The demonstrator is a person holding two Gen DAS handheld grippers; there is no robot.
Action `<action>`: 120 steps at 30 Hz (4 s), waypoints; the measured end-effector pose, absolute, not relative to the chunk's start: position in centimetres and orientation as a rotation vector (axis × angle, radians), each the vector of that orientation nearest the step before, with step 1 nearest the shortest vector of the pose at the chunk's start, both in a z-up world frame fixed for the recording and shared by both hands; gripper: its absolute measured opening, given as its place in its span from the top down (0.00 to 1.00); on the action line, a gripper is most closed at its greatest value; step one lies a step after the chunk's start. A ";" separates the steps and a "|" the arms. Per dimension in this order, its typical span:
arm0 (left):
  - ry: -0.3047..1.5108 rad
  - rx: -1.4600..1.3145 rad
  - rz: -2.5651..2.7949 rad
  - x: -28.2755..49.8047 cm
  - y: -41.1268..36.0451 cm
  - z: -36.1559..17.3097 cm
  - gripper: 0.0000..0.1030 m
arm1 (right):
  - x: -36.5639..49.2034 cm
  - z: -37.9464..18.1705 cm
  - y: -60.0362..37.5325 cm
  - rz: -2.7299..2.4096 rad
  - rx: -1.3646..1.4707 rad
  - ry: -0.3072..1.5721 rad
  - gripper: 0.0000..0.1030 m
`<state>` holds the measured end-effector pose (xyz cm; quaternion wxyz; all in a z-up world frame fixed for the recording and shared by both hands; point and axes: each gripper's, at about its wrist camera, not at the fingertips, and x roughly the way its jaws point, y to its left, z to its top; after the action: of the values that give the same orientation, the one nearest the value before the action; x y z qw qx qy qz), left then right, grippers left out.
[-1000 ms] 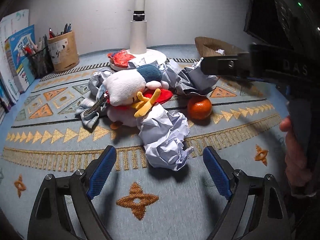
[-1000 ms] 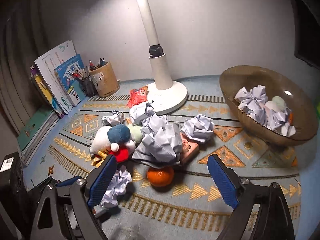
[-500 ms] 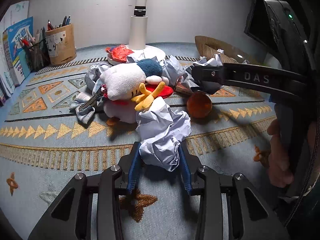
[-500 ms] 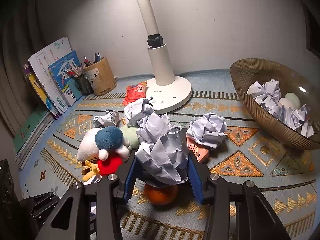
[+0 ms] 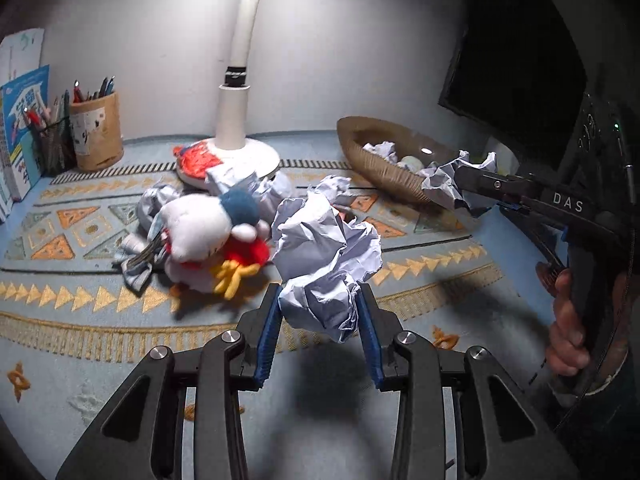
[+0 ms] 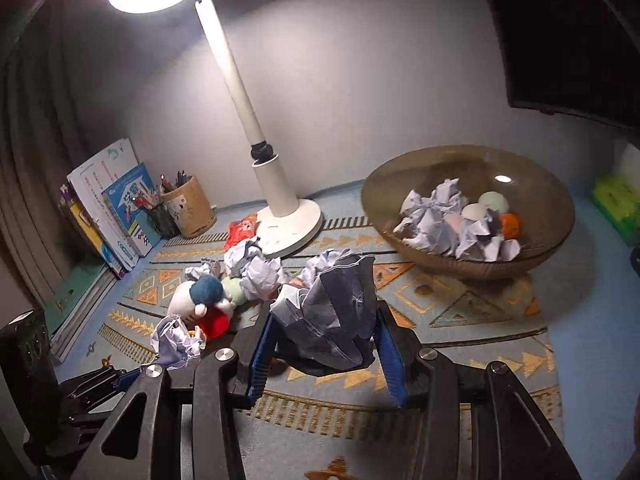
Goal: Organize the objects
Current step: 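Carry both paper balls into the glass bowl and open both tools, then withdraw both tools from the bowl back over the remaining pile, then grasp the white plush with blue hat with the left tool while the right tool grasps the mandarin orange, then carry the plush and orange into the glass bowl and open both tools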
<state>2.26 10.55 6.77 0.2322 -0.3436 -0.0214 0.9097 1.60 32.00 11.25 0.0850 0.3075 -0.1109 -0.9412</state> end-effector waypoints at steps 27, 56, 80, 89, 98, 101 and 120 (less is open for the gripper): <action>-0.093 -0.831 2.469 -17.3 28.1 8.0 0.22 | -10.8 12.9 47.4 -3.118 0.869 -0.691 0.31; -0.167 -0.837 2.711 -0.9 2.8 10.4 0.09 | -0.3 8.9 27.2 -2.717 0.952 -0.360 0.25; 0.191 -0.918 2.512 -3.5 3.9 7.1 0.04 | -3.6 3.8 21.8 -2.602 1.250 -0.245 0.25; 0.343 -0.970 2.373 -9.0 5.7 5.4 0.06 | -4.9 2.5 20.5 -2.628 1.258 -0.124 0.42; 0.362 -0.981 2.254 -8.6 7.5 4.2 0.51 | -5.7 2.0 20.3 -2.633 1.290 -0.101 0.62; 0.325 -0.961 2.305 -7.3 7.6 4.7 0.52 | -5.3 2.3 20.7 -2.640 1.254 -0.129 0.62; -0.176 -1.265 2.524 2.6 4.2 1.5 0.33 | 2.1 2.4 24.6 -2.596 1.274 -0.176 0.62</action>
<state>2.57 4.19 1.51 0.1559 -0.4418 -0.0616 0.8813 2.13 24.57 2.41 0.1218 0.4365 -0.0603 -0.8894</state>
